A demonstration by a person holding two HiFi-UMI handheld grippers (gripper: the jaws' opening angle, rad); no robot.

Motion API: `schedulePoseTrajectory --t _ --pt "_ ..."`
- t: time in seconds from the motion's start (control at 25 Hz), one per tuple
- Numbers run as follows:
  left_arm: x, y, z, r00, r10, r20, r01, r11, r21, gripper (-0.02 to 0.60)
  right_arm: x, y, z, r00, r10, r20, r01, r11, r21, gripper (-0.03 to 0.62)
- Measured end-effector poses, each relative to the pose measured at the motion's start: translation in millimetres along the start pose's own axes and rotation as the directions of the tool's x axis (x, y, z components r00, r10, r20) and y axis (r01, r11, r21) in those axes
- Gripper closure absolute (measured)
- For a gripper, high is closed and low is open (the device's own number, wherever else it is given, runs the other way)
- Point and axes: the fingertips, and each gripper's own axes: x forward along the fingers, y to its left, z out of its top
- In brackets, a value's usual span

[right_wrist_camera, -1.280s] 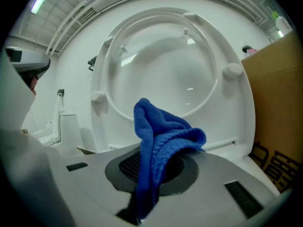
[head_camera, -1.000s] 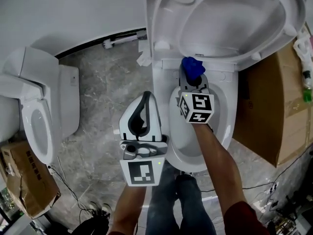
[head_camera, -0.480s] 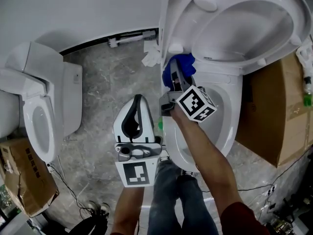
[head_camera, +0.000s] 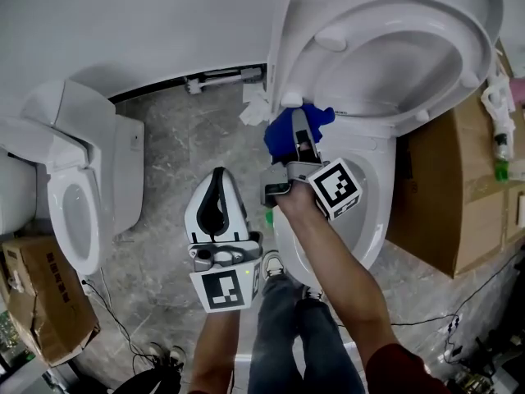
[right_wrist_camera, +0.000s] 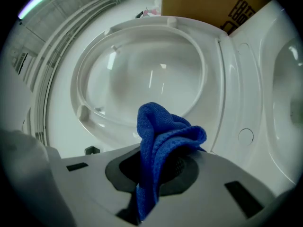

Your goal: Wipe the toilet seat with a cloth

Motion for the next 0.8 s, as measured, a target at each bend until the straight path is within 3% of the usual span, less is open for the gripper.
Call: schedulePoseTrajectory --t 0.2,0.8 --pt "-1 4 28 1.000 0.002 0.019 -0.002 1.000 0.005 0.566 -10 16 6 1.000 -0.014 0.014 0.014 0.999 0.035 0.542" --pt "3 2 97 0.997 -0.004 0.073 0.003 1.000 0.016 0.566 -4 135 28 0.988 0.150 0.027 -0.151 0.988 0.019 0.540"
